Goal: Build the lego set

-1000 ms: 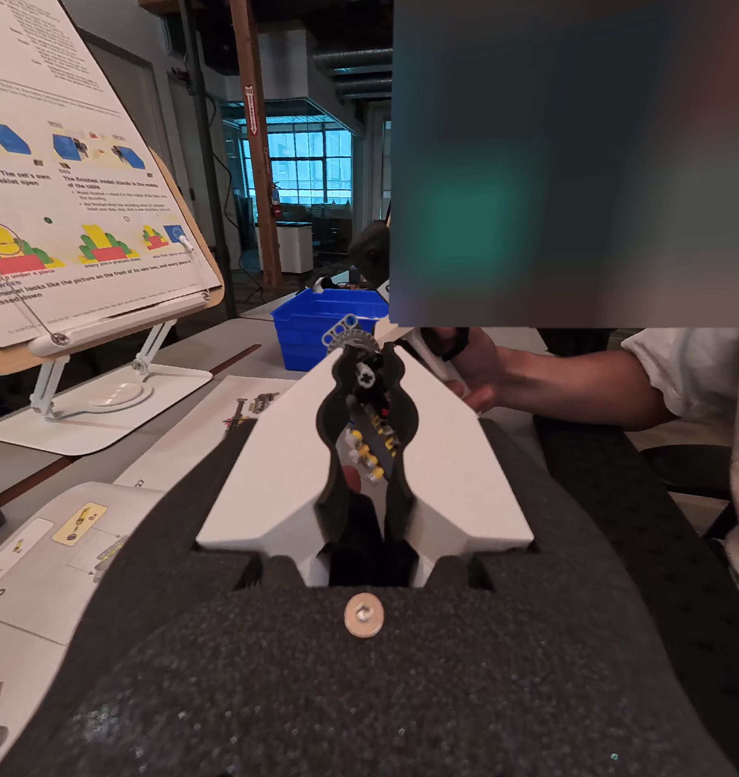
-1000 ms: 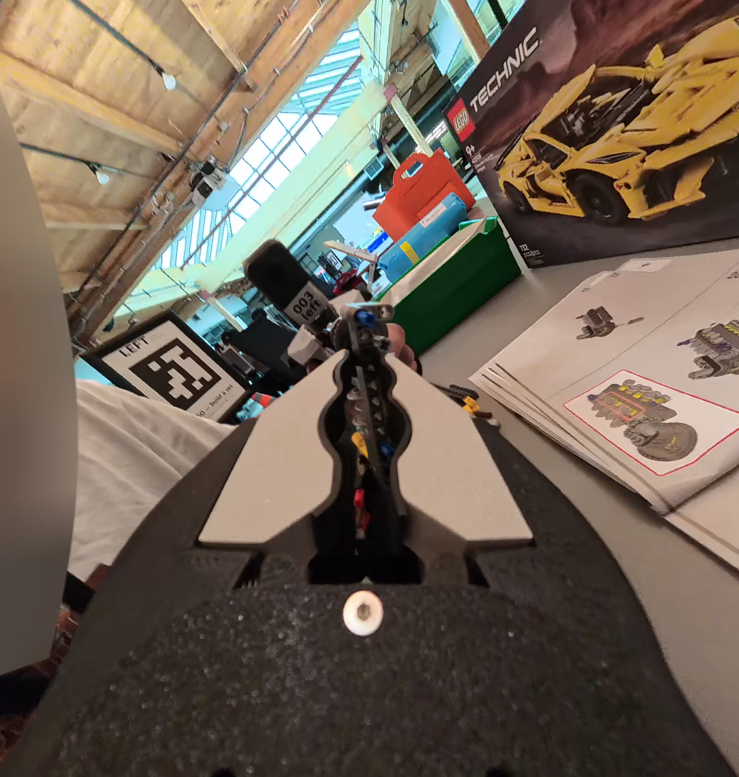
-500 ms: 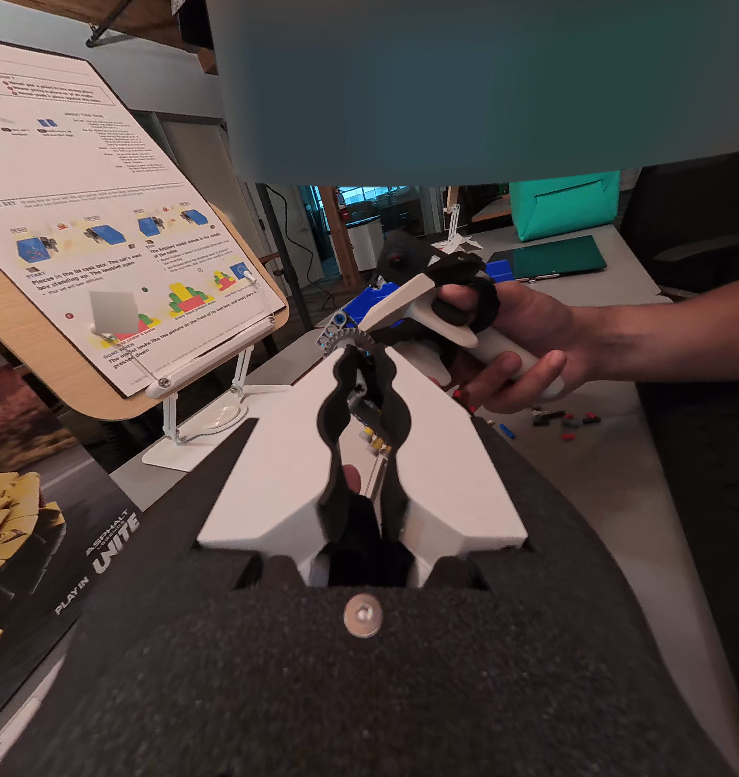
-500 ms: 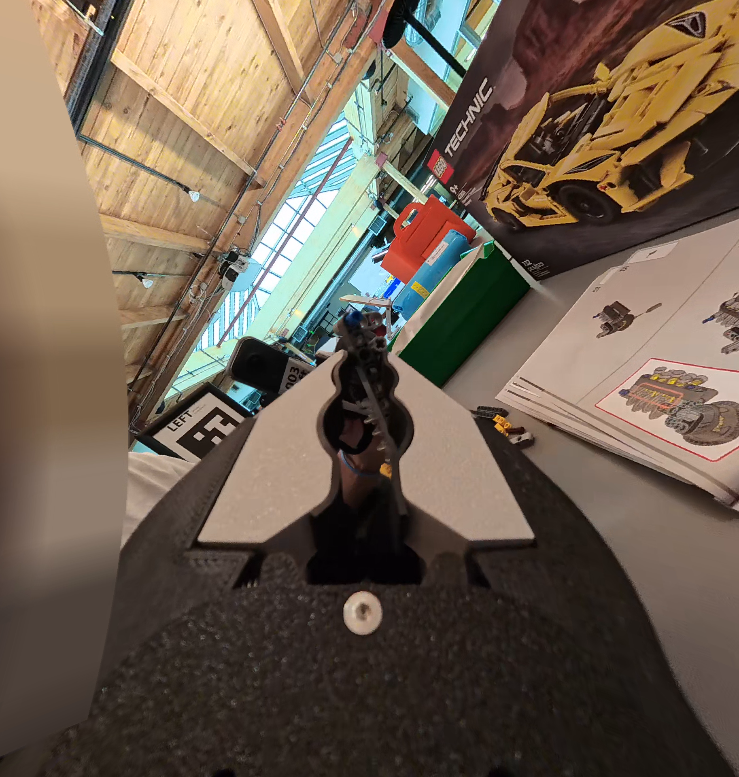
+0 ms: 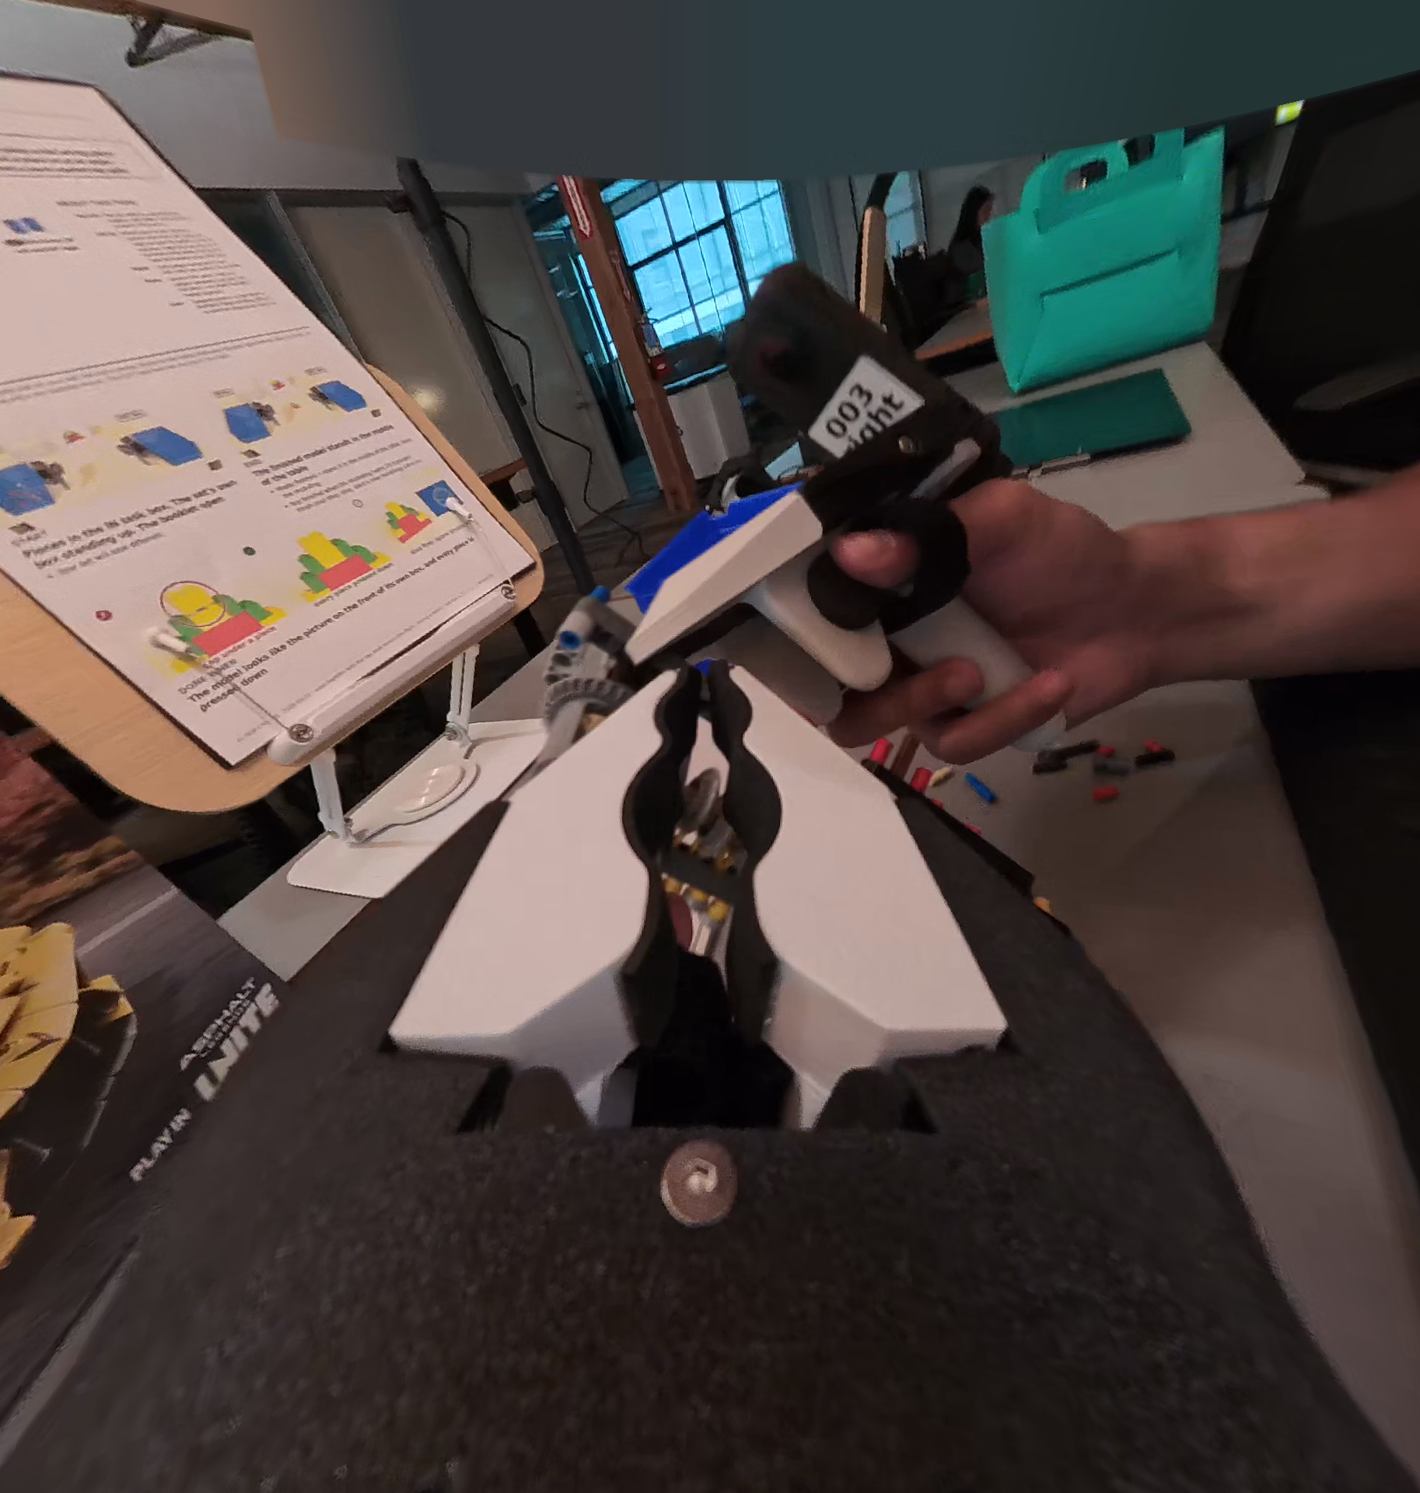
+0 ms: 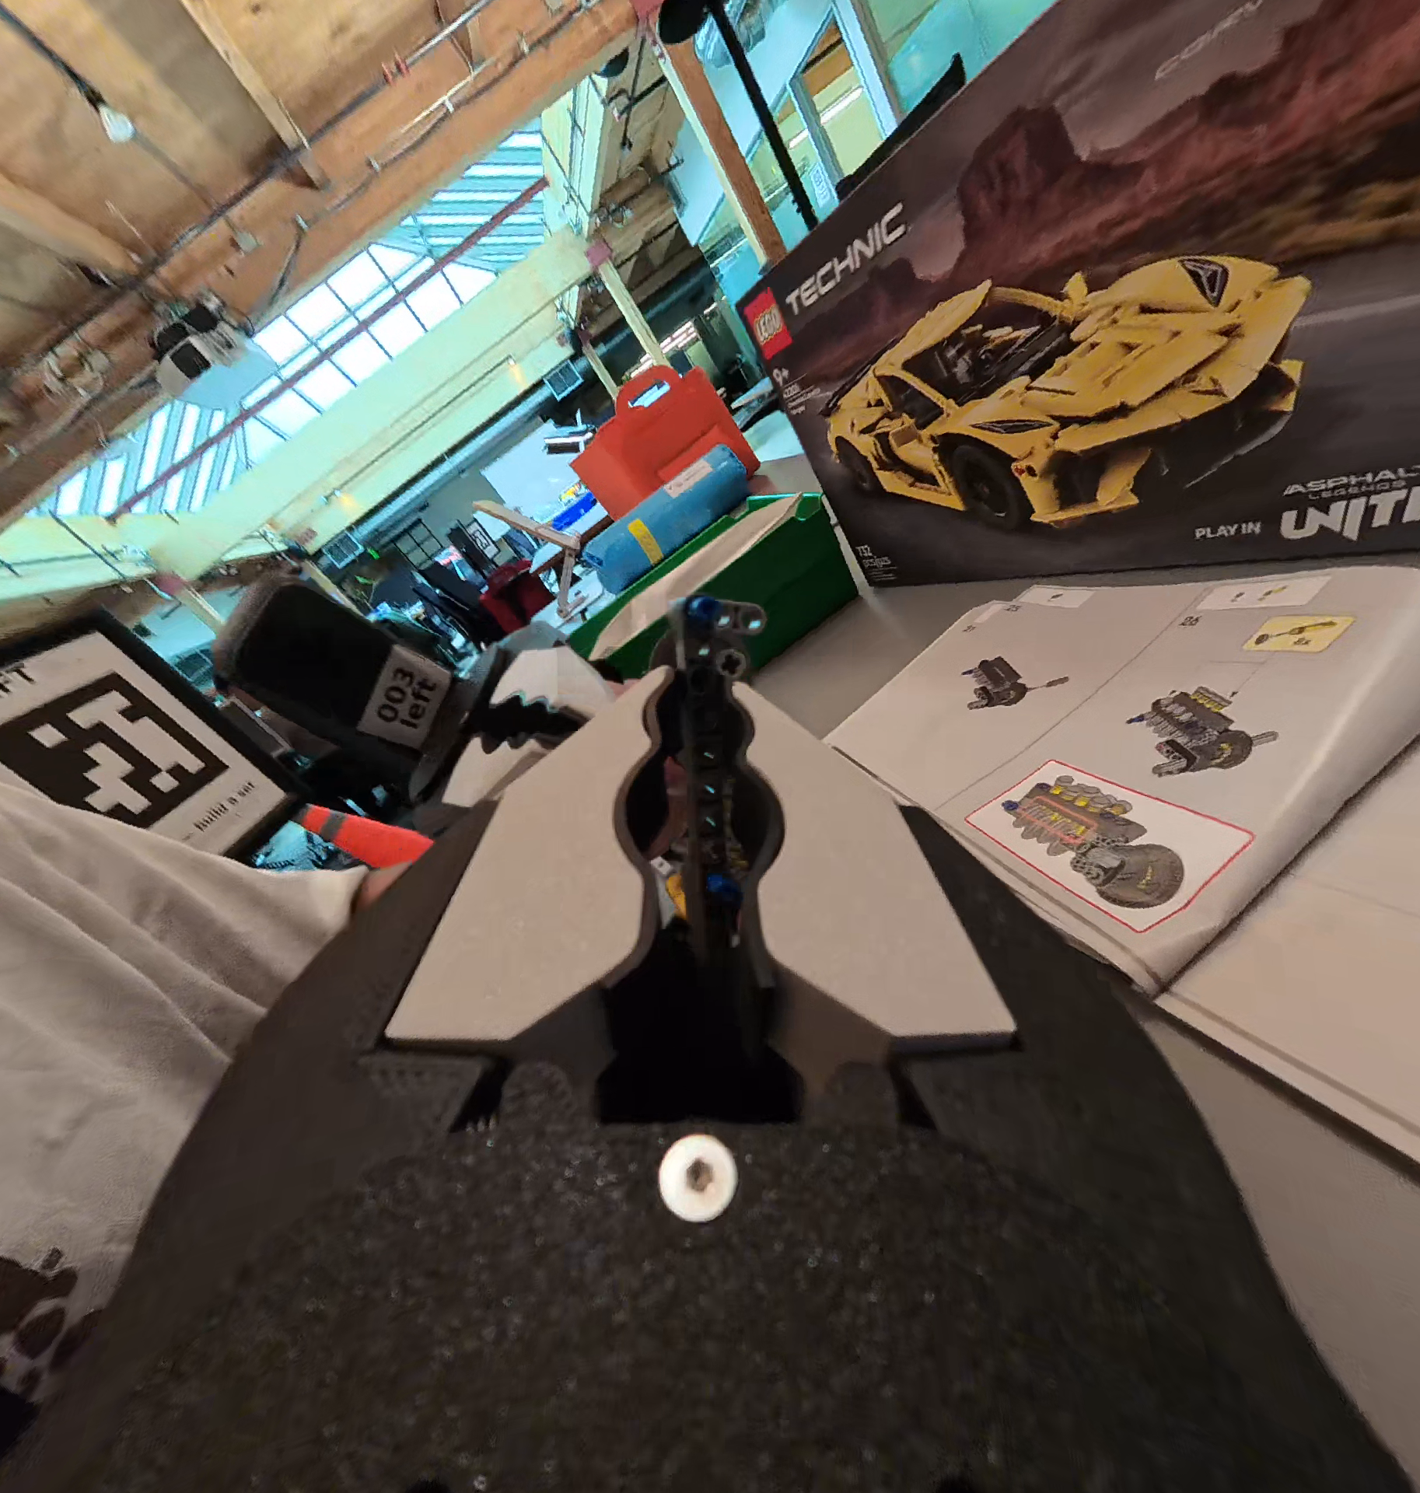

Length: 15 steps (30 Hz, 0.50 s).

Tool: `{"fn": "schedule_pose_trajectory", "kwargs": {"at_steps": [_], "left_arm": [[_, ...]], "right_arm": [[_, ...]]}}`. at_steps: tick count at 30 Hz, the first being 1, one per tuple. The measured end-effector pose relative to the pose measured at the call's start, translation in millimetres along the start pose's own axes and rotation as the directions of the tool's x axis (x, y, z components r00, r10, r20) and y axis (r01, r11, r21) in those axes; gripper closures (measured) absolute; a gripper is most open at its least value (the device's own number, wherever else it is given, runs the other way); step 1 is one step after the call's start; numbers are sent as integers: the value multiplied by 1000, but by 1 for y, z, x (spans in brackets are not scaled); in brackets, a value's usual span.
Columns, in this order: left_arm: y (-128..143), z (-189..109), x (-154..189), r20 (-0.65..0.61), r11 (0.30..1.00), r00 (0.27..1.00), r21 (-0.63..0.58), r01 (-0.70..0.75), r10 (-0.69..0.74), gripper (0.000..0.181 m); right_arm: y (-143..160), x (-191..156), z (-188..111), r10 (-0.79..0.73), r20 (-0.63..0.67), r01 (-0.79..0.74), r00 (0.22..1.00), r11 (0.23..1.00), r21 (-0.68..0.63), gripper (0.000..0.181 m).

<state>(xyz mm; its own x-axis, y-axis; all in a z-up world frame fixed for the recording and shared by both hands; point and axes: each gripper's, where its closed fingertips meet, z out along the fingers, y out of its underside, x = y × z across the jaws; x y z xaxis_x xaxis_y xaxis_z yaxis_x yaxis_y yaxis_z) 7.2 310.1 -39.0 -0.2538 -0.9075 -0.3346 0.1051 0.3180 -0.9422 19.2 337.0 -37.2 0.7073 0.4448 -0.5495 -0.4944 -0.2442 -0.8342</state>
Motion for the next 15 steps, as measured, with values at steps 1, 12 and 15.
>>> {"fn": "schedule_pose_trajectory", "kwargs": {"at_steps": [1, 12, 15], "left_arm": [[1, 1, 2, 3, 999, 1000, -10, -31, 31, 179], [2, -7, -25, -108, 897, 893, 24, 441, -436, 134], [3, -6, -20, -191, 837, 825, 32, 547, -532, 143]], "right_arm": [[2, -1, 2, -10, -5, 10, 1000, 1000, -4, 174], [-5, -20, -8, 98, 257, -102, 961, 995, 2, 175], [-4, -21, -7, 83, 255, -87, 963, 996, 5, 175]]}}
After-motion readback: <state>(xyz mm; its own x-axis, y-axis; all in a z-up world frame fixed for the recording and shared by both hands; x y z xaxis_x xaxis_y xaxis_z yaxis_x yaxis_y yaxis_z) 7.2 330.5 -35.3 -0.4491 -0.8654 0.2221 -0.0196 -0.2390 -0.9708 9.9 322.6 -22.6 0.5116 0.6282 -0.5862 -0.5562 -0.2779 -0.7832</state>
